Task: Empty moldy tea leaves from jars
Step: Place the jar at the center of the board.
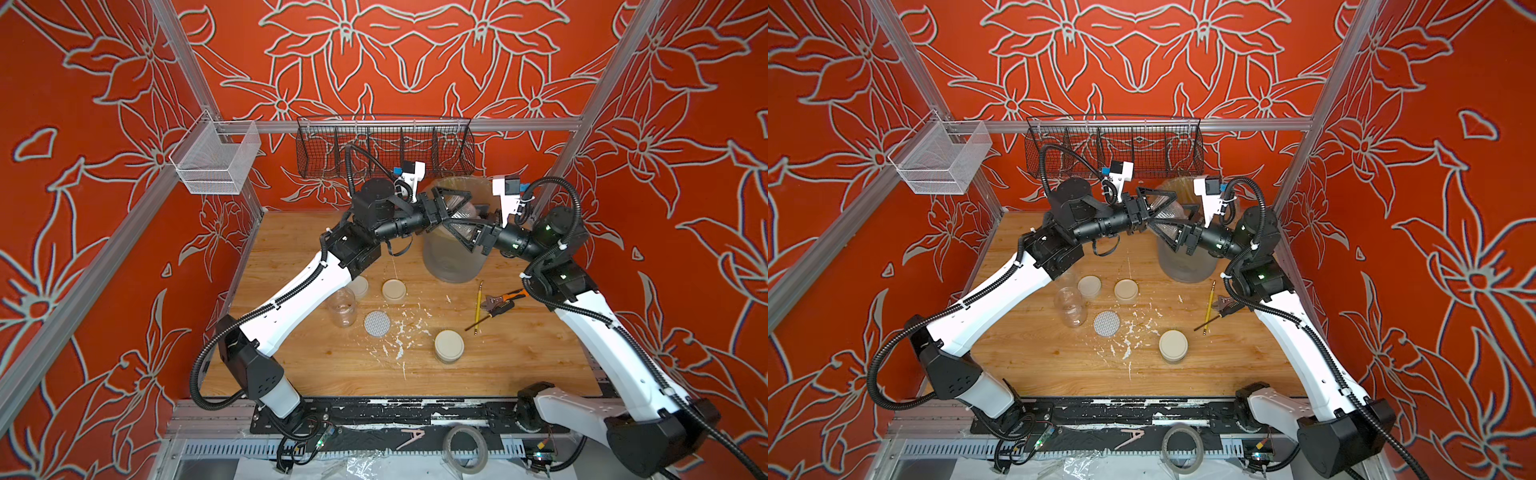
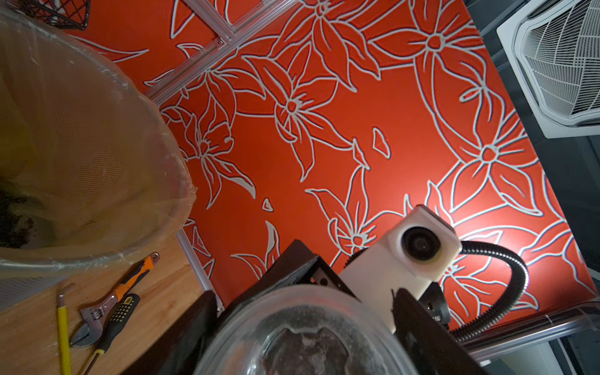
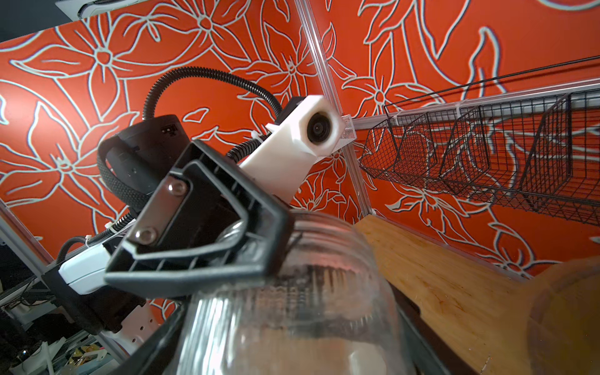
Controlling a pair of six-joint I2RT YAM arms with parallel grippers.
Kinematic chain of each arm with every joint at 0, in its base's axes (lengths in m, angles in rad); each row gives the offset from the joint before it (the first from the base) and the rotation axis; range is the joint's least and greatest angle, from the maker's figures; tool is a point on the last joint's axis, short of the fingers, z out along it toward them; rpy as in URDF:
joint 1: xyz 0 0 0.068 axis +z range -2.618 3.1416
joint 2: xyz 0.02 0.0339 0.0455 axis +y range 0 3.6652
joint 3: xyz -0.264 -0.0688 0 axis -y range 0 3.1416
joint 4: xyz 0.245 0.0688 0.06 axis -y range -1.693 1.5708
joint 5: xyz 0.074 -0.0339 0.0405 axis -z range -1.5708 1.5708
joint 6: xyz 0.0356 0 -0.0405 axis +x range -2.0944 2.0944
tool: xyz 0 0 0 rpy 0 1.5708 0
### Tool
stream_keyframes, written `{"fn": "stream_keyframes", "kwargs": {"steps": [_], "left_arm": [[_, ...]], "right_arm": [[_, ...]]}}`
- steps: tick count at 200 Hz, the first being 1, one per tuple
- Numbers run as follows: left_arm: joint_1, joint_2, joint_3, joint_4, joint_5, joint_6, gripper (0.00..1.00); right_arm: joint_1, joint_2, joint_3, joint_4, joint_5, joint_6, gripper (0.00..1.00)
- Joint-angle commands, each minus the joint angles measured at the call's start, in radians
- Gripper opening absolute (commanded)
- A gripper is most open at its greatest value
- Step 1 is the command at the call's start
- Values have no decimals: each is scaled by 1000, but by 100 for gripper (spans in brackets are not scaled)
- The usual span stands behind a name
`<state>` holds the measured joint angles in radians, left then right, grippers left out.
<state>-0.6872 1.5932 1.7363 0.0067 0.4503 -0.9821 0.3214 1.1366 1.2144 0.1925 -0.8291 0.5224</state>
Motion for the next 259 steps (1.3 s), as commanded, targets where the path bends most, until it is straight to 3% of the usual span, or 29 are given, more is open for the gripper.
{"fn": "stream_keyframes", "kwargs": {"steps": [1, 56, 98, 139, 167, 199, 227, 259], "left_arm": [[-2, -71, -2, -1, -33, 109, 20], [-2, -155, -46, -60, -157, 224, 9], [-5, -194, -56, -180, -261, 343, 5], [-46, -193, -81, -328, -500, 585, 3], [-78, -170, -144, -343, -709, 721, 2], [-80, -136, -280, -240, -910, 755, 0], [-76, -41, -319, -201, -1057, 775, 0], [-31, 89, -309, -192, -1087, 735, 0]], "right_arm": [[-2, -19, 28, -53, 33, 2, 81], [-2, -72, 7, -59, 70, 4, 96], [-2, -137, -27, -105, 138, -3, 97], [-3, -231, -60, -276, 336, -24, 97], [-2, -272, -72, -355, 373, -32, 97], [-2, -279, -76, -412, 355, -25, 97], [-2, -276, -88, -428, 347, -12, 97], [-2, -277, -100, -440, 346, -8, 97]]}}
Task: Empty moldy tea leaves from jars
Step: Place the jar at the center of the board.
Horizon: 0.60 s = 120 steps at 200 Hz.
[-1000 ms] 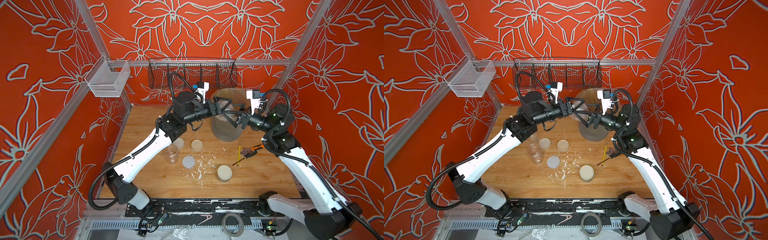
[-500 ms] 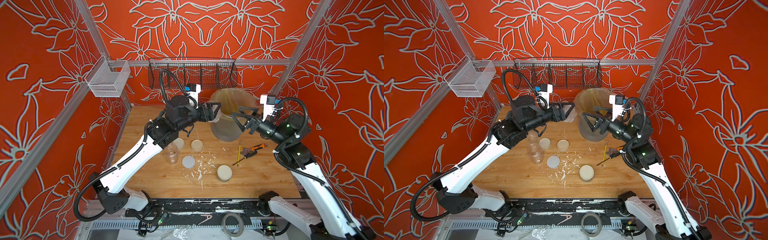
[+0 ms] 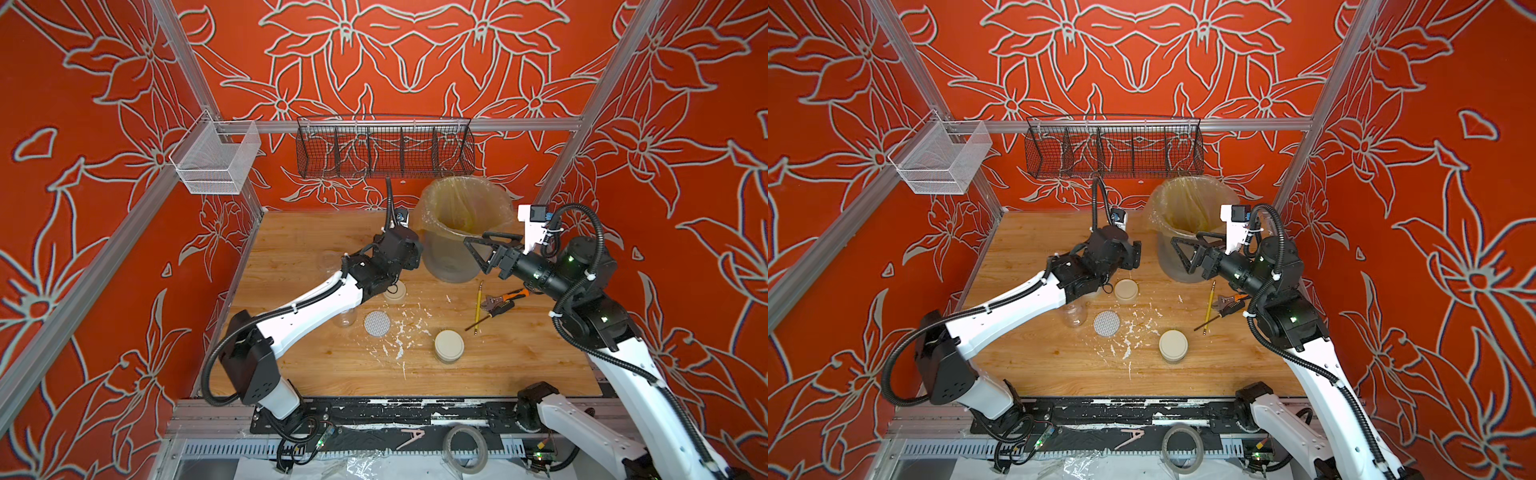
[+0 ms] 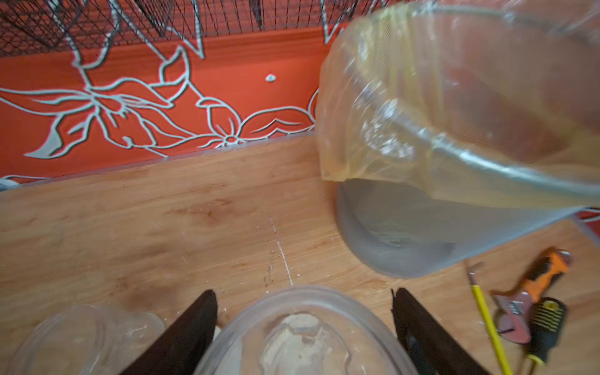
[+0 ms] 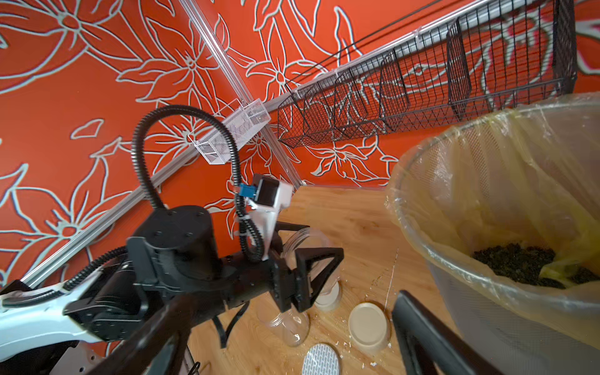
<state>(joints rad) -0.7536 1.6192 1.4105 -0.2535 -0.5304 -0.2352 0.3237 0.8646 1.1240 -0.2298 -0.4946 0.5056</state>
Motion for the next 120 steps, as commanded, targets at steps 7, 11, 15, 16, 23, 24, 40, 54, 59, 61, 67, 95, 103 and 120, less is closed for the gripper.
{"fn": "stream_keyframes", "kwargs": {"steps": [7, 11, 15, 16, 23, 24, 40, 54, 59, 61, 67, 95, 103, 120], "left_arm": [[50, 88, 19, 80, -105, -18, 0], [58, 102, 19, 87, -105, -21, 0], [67, 119, 21, 93, -104, -25, 0], [69, 123, 23, 94, -103, -26, 0], [84, 151, 31, 97, -100, -31, 0], [86, 156, 33, 96, -99, -32, 0], [124, 225, 73, 70, -91, -64, 0], [163, 275, 105, 42, -60, -112, 0], [178, 291, 111, 39, -37, -127, 0], [184, 298, 114, 39, -27, -135, 0], [202, 316, 121, 36, 0, -156, 0], [270, 412, 181, 4, 140, -224, 0], [287, 433, 193, 4, 171, -238, 0], [313, 471, 212, 6, 205, -254, 0]], "right_arm": [[-5, -5, -9, -25, 13, 4, 97], [-5, -6, -10, -29, 13, 4, 98], [-5, -6, -10, -34, 12, 4, 97], [-5, -7, -9, -36, 13, 4, 97], [-5, -10, -9, -41, 14, 2, 97], [-5, -10, -9, -42, 14, 2, 97], [-5, -14, -13, -49, 14, 4, 97], [-5, -20, -19, -54, 11, 6, 97], [-5, -21, -22, -56, 13, 8, 97], [-5, -22, -23, -57, 13, 8, 97], [-5, -24, -25, -56, 13, 11, 97], [-4, -31, -34, -60, 13, 14, 97], [-3, -31, -33, -64, 12, 13, 97], [-3, -35, -29, -71, 16, 10, 97]]}}
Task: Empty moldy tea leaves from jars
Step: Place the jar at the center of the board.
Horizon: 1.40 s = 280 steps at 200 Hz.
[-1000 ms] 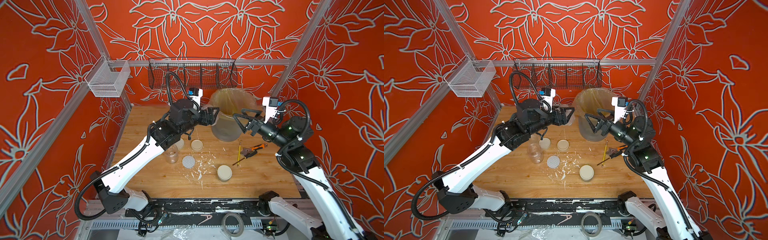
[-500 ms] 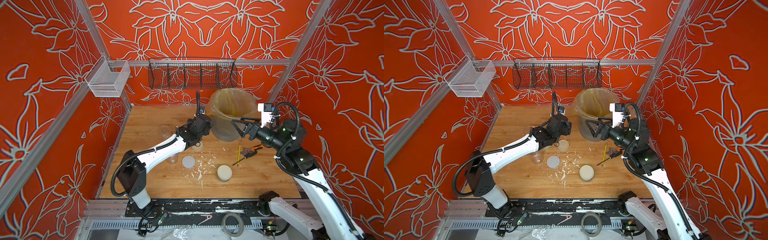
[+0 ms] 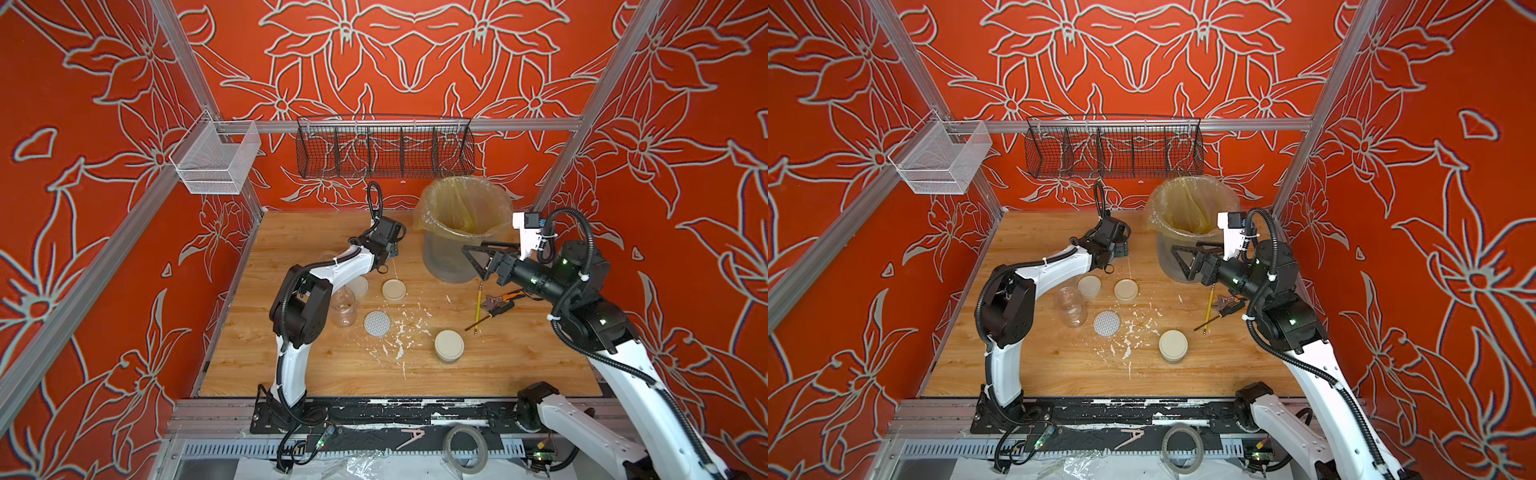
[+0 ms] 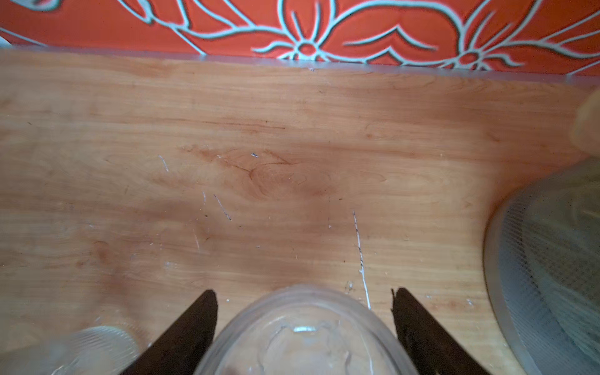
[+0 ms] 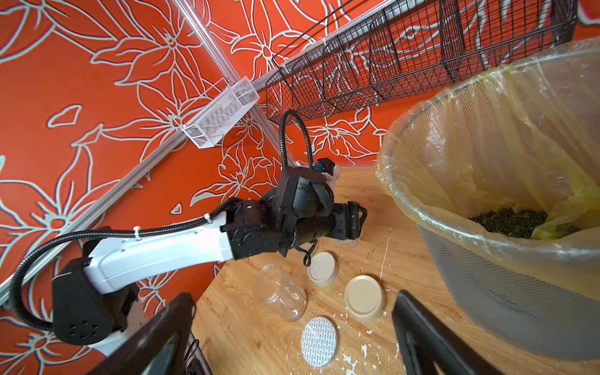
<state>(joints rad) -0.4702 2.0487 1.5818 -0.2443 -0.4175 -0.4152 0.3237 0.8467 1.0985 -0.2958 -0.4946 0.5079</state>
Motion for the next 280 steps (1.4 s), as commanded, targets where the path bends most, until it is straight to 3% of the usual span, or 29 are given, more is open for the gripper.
{"fn": "stream_keyframes", "kwargs": {"steps": [1, 60, 99, 127, 172, 257, 280], "left_arm": [[30, 43, 42, -3, 94, -74, 0], [61, 135, 106, -26, 103, -52, 1], [68, 156, 82, -4, 83, -27, 9], [73, 147, 71, 1, 99, -6, 22], [74, 133, 46, 15, 110, -5, 56], [73, 118, 46, -7, 120, -13, 89], [74, 98, 47, -6, 130, -7, 94]], "right_arm": [[-3, -17, -3, -5, 16, 6, 97], [-4, -18, -6, -17, 14, 20, 97], [-2, -21, -7, -25, 10, 28, 97], [-3, -29, -4, -29, 14, 29, 97], [-3, -25, -4, -22, 11, 47, 97], [-3, -43, 3, -37, 21, 54, 97], [-3, -47, 3, -37, 21, 58, 97]]}}
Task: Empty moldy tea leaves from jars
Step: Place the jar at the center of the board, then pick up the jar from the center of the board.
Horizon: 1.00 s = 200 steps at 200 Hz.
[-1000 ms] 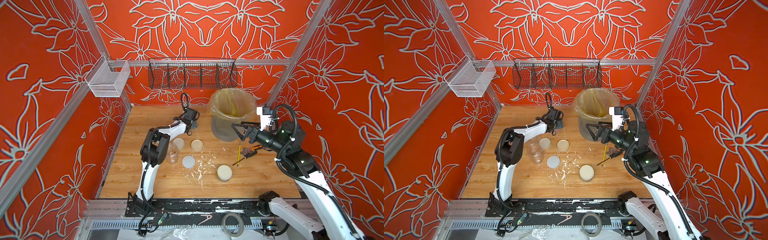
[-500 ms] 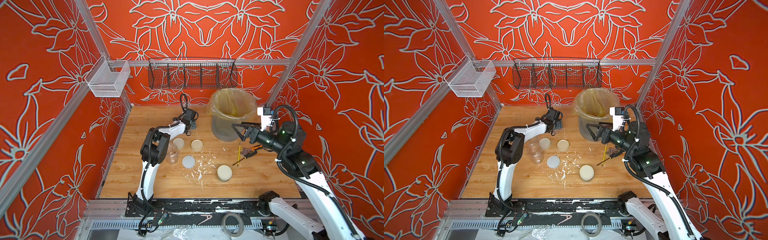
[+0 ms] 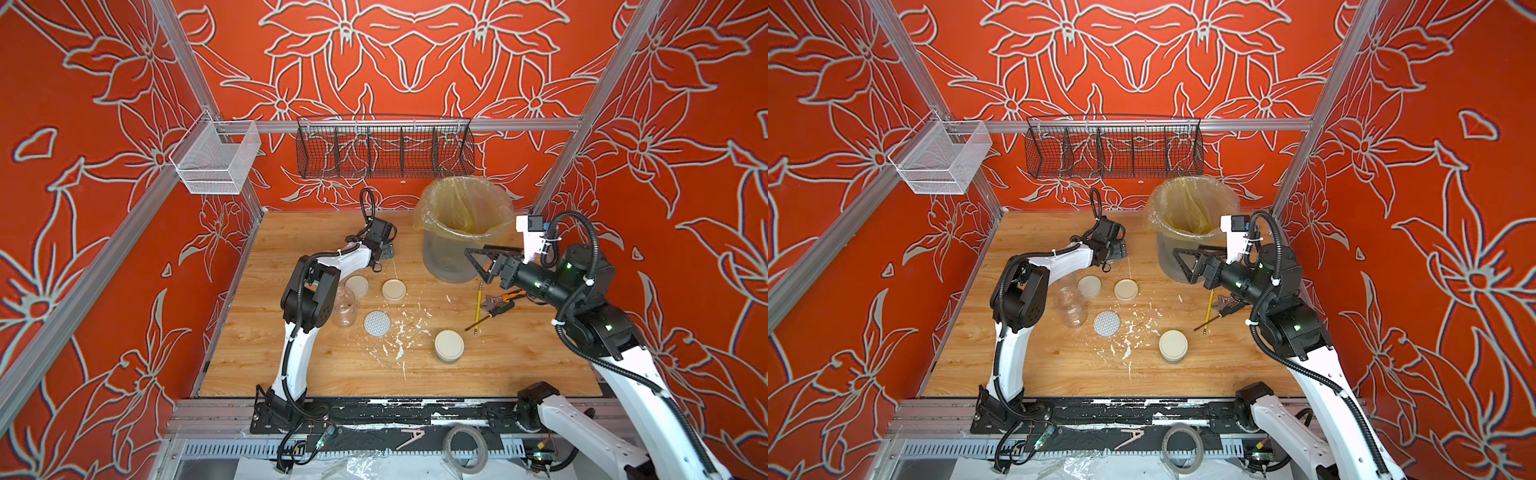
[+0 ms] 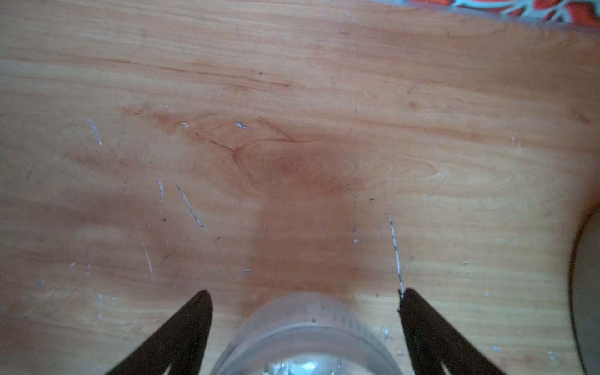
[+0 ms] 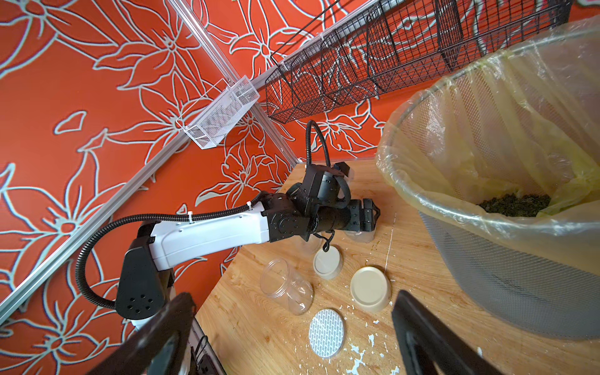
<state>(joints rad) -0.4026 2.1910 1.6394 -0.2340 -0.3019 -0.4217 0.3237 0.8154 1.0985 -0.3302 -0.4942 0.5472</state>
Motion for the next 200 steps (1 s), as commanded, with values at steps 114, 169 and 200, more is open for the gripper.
{"fn": "stream_keyframes", "kwargs": {"steps": [114, 169, 200], "left_arm": [[0, -539, -183, -86, 291, -105, 99], [-237, -892, -386, -10, 413, -50, 100], [-437, -890, -369, -100, 386, 54, 100]], "right_arm": [[-3, -15, -41, -48, 113, 32, 97], [-3, -33, -98, -173, 226, 20, 97], [-3, -90, -145, -282, 300, -5, 97]]}}
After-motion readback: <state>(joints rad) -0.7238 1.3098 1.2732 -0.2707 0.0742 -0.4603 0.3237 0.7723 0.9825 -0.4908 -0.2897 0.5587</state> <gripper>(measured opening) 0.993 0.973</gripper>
